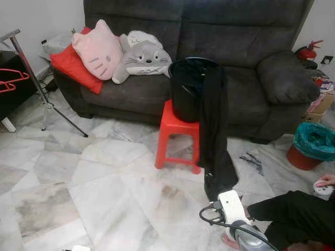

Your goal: Hang hanger

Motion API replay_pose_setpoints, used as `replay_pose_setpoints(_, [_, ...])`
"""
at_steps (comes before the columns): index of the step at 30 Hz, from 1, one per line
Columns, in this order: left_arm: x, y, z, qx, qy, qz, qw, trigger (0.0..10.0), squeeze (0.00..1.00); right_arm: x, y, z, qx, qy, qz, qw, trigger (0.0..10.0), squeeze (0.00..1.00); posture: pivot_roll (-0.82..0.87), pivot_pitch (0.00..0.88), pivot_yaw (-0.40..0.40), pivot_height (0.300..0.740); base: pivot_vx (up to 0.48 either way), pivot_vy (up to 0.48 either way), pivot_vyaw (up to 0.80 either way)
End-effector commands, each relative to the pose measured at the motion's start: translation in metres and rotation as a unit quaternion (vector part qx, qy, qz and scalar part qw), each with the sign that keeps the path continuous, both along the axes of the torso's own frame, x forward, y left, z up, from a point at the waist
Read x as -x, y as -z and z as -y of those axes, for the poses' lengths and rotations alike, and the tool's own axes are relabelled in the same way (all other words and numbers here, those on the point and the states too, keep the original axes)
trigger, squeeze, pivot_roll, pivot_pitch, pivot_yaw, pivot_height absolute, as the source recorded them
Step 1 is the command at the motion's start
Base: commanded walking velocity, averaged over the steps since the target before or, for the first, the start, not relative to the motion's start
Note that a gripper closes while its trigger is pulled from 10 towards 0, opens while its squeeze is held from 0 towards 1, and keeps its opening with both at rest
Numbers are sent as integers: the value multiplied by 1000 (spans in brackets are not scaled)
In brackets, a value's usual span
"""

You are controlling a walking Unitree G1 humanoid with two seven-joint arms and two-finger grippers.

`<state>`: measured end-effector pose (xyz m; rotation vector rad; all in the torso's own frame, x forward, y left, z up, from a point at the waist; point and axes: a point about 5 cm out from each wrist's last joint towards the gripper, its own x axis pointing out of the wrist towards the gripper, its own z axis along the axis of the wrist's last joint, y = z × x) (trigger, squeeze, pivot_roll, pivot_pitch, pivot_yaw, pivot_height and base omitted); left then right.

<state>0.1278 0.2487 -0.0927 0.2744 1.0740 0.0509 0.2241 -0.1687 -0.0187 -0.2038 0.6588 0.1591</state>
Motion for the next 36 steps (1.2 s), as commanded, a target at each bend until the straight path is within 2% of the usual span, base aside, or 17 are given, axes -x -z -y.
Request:
replay_pose_setpoints(1, [4,1,0,-1,8,-10,1000,10000,0,-13,-9,-2,-10,12,41,999,10000,0,-128,18,7,740,0,0,0])
replay_pose_setpoints(4, [4,1,0,-1,10,-11,1000,10000,0,-16,-7,-4,-11,11,44,999,10000,0,-127,15,6,740,0,0,0])
replay_pose_setpoints(7, [4,2,1,0,10,-10,1000,10000,0,-8,8,-8,-7,-9,-2,1000,10000,0,-121,15,4,740,0,0,0])
replay_pose_setpoints(10, [4,2,1,0,10,-10,1000,10000,0,-3,15,-8,2,-16,-21,1000,10000,0,-121,15,3,740,0,0,0])
replay_pose_setpoints(13, [4,2,2,1,9,-10,1000,10000,0,9,32,1,23,-5,-53,998,10000,0,-118,15,0,740,0,0,0])
replay_pose_setpoints(15, [4,2,2,2,9,-10,1000,10000,0,10,33,3,25,-3,-54,998,10000,0,-114,17,0,740,0,0,0])
replay_pose_setpoints(17, [4,2,2,2,9,-10,1000,10000,0,2,25,7,12,15,-18,1000,10000,0,-117,17,0,740,0,0,0])
replay_pose_setpoints(20, [4,2,1,2,10,-11,1000,10000,0,-15,1,10,7,33,68,997,10000,0,-125,17,2,740,0,0,0])
replay_pose_setpoints(23, [4,2,1,2,11,-10,1000,10000,0,-30,-25,18,14,72,153,986,10000,0,-118,16,1,740,0,0,0])
replay_pose_setpoints(24, [4,2,1,2,11,-10,1000,10000,0,-30,-25,18,14,72,153,986,10000,0,-118,16,1,740,0,0,0])
replay_pose_setpoints(28, [4,1,1,2,9,-8,1000,10000,0,-42,-54,19,13,94,234,967,10000,0,-116,12,1,740,0,0,0])
replay_pose_setpoints(30, [4,1,1,1,9,-8,1000,10000,0,-44,-62,17,6,94,256,962,10000,0,-116,12,1,740,0,0,0])
replay_pose_setpoints(36, [3,1,1,3,9,-4,1000,10000,0,-47,-90,4,-31,70,321,944,10000,0,-119,11,1,740,0,0,0])
